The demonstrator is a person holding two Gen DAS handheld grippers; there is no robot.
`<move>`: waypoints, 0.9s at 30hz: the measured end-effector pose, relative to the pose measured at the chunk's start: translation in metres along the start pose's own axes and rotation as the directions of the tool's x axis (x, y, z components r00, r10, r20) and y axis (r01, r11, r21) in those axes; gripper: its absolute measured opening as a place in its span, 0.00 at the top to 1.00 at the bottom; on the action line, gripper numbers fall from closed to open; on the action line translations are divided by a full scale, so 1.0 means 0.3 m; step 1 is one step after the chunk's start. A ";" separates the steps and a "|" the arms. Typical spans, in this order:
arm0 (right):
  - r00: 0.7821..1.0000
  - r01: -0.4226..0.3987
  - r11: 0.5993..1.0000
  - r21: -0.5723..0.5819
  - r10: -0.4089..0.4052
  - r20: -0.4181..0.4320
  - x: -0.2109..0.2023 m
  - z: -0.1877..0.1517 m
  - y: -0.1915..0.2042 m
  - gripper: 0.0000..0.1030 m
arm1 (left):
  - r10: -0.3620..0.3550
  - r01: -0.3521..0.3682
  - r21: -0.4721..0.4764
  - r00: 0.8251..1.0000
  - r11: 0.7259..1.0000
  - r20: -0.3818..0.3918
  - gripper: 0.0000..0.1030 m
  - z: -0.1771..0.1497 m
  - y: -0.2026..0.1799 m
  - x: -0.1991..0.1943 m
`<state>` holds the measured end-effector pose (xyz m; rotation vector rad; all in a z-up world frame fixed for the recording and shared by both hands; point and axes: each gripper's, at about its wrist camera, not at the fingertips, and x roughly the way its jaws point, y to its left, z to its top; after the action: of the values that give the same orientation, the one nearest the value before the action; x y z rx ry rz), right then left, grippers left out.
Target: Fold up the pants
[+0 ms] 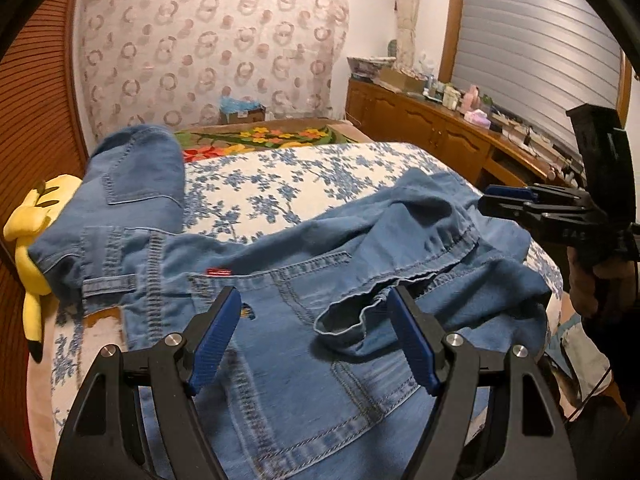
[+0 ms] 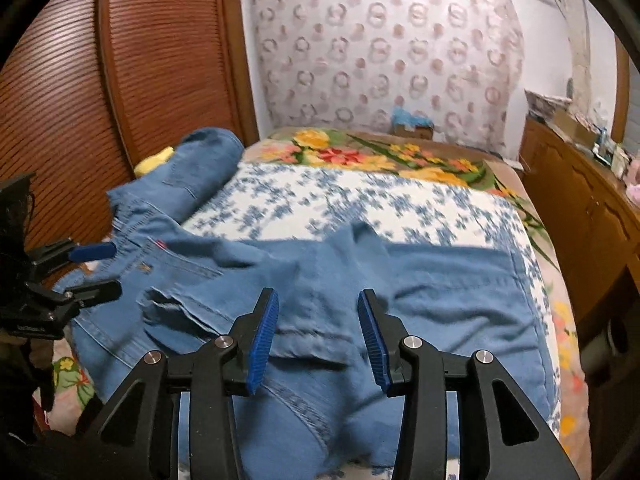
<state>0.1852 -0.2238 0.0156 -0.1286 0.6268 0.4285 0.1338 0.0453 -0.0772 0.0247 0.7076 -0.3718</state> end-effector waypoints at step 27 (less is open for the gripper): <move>0.983 -0.180 0.984 -0.010 0.180 0.043 0.002 0.115 0.053 0.91 | -0.052 0.054 0.078 0.998 0.995 -0.019 0.96 0.018 -0.089 0.013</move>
<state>0.1976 -0.2009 0.0431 -0.0678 0.5964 0.6065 0.1308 0.0185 -0.0727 0.0838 0.7109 -0.4507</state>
